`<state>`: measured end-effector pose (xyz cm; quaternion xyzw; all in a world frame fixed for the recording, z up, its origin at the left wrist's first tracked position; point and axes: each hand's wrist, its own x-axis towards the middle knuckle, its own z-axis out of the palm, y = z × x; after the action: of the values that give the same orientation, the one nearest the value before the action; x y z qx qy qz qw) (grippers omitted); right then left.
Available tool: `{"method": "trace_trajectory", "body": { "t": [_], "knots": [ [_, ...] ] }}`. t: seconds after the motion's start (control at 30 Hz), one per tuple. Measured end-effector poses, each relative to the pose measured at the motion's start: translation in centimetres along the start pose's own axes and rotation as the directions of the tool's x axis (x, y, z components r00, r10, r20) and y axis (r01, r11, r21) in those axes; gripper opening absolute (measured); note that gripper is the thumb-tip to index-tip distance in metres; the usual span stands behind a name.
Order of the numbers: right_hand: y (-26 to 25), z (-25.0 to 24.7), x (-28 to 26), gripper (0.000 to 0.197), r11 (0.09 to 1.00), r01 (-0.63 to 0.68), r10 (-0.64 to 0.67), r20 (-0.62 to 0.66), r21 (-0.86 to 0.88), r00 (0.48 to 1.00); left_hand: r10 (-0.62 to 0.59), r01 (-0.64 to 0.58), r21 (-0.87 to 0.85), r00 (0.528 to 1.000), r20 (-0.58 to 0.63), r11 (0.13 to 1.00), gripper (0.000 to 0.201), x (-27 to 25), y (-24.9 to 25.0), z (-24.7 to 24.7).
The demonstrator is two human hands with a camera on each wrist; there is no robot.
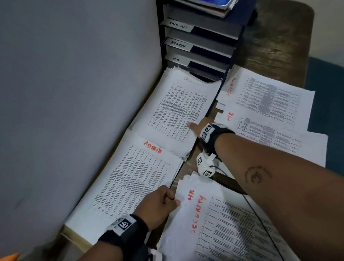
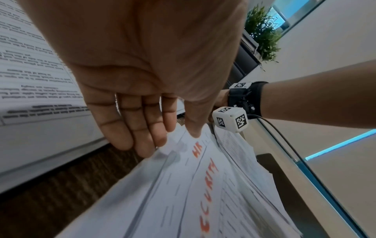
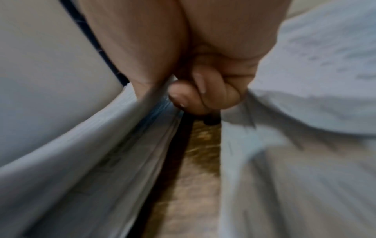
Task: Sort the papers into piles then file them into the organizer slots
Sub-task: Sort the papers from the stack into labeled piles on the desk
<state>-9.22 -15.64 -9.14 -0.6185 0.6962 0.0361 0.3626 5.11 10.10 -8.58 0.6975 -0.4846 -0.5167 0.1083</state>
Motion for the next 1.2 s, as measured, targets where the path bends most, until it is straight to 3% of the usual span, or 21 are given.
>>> {"method": "trace_trajectory", "body": {
  "t": [0.1, 0.17, 0.2, 0.3, 0.37, 0.47, 0.57, 0.7, 0.83, 1.03, 1.2],
  "knots": [
    [1.1, -0.8, 0.0, 0.071, 1.000, -0.004, 0.005, -0.031, 0.017, 1.000, 0.011, -0.014, 0.088, 1.000, 0.029, 0.996, 0.023, -0.5, -0.1, 0.6],
    [1.8, -1.3, -0.3, 0.111, 0.999, 0.034, -0.029, -0.148, 0.028, 0.989, 0.006, -0.011, 0.133, 0.999, 0.039, 0.991, 0.027, -0.7, -0.1, 0.7],
    [2.2, -2.0, -0.8, 0.107, 0.995, 0.089, -0.081, -0.171, 0.041, 0.982, 0.004, -0.011, 0.165, 0.999, 0.041, 0.986, 0.029, -0.7, 0.0, 0.7],
    [3.9, -3.2, -5.0, 0.032, 0.966, 0.233, -0.214, -0.161, 0.110, 0.963, -0.042, 0.027, 0.238, 0.997, 0.059, 0.971, 0.045, -1.1, 0.1, 0.9],
    [5.9, -3.6, -8.0, 0.020, 0.954, 0.281, -0.275, -0.072, 0.103, 0.959, -0.096, 0.072, 0.263, 0.992, 0.081, 0.962, 0.057, -1.4, -0.1, 1.3],
    [10.2, -1.8, -11.1, 0.018, 0.953, 0.291, -0.272, 0.187, -0.083, 0.944, -0.120, 0.081, 0.327, 0.988, 0.100, 0.942, 0.068, -1.7, -0.1, 2.3],
    [13.7, 0.3, -13.4, 0.024, 0.950, 0.292, -0.248, 0.298, -0.111, 0.922, -0.119, 0.086, 0.364, 0.990, 0.071, 0.927, 0.073, -1.7, 0.1, 3.2],
    [16.2, 1.6, -14.0, 0.043, 0.967, 0.253, -0.239, 0.231, -0.030, 0.943, -0.164, 0.146, 0.348, 0.986, 0.024, 0.926, 0.051, -1.3, 0.2, 3.6],
    [17.4, 1.7, -14.7, 0.054, 0.955, 0.281, -0.262, 0.181, -0.090, 0.948, -0.165, 0.160, 0.279, 0.986, -0.007, 0.947, 0.051, -1.4, 0.1, 3.3],
    [18.0, 1.7, -15.8, 0.059, 0.939, 0.319, -0.303, 0.129, -0.129, 0.944, -0.115, 0.116, 0.222, 0.993, -0.018, 0.968, 0.041, -2.0, -0.4, 2.2],
    [18.2, 2.3, -16.3, 0.063, 0.923, 0.339, -0.323, 0.111, -0.183, 0.940, -0.055, 0.085, 0.283, 0.992, -0.111, 0.955, 0.031, -3.2, -0.4, 1.6]
  ]
}}
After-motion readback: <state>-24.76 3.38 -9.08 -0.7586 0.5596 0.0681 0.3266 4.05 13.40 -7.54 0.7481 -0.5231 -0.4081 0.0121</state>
